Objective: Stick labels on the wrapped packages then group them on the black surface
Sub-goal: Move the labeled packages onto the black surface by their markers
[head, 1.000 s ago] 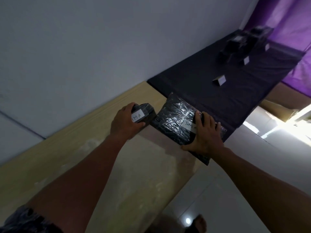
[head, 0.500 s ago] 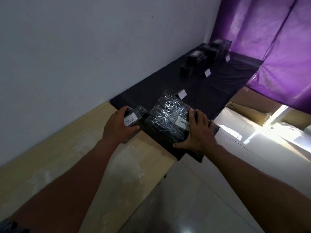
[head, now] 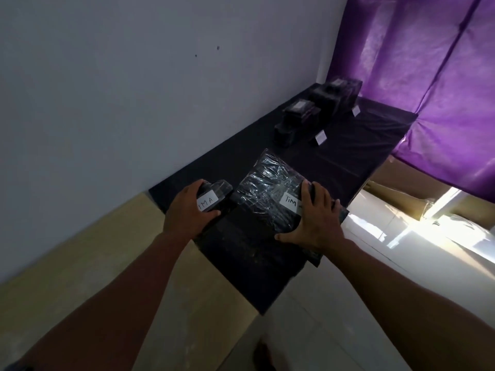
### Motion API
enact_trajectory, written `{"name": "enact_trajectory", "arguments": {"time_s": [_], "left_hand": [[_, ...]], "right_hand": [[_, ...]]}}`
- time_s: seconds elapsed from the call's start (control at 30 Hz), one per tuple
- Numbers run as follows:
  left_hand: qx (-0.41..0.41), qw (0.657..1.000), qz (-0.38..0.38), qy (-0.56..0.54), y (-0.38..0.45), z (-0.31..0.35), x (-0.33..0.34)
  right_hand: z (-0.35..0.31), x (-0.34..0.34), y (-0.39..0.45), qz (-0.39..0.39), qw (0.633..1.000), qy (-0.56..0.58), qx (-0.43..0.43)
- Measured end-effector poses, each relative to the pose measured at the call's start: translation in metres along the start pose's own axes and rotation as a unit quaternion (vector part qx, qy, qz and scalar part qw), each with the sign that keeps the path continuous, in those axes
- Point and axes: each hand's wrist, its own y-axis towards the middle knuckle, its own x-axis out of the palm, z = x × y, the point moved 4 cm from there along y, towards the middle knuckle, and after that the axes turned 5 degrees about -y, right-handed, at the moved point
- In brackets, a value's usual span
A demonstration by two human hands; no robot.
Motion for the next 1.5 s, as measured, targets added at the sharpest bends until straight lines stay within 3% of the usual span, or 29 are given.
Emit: {"name": "enact_trajectory", "arguments": {"time_s": [0.37, 0.63, 0.93, 1.1, 1.5], "left_hand": [[-0.019, 0.998, 0.045, -0.032, 0.088, 0.014, 0.035], [-0.107, 0.991, 0.085, 0.012, 0.127, 0.01, 0.061], [-0.213, 0.964, 0.158, 0.006, 0.138, 0.059, 0.11], [-0.26, 0.951, 0.165, 0.026, 0.135, 0.066, 0.119], [-0.277, 0.931, 0.235, 0.027, 0.144, 0.06, 0.112]], "right_hand": [[0.031, -0.014, 0.122, -0.003, 0.999, -0.006, -0.038], [0.05, -0.007, 0.218, -0.025, 0.992, 0.004, -0.12], [0.079, -0.021, 0.308, -0.072, 0.965, -0.001, -0.251], [0.077, -0.02, 0.338, -0.084, 0.952, 0.0, -0.294], [0.049, -0.008, 0.384, -0.093, 0.927, -0.027, -0.364]]}}
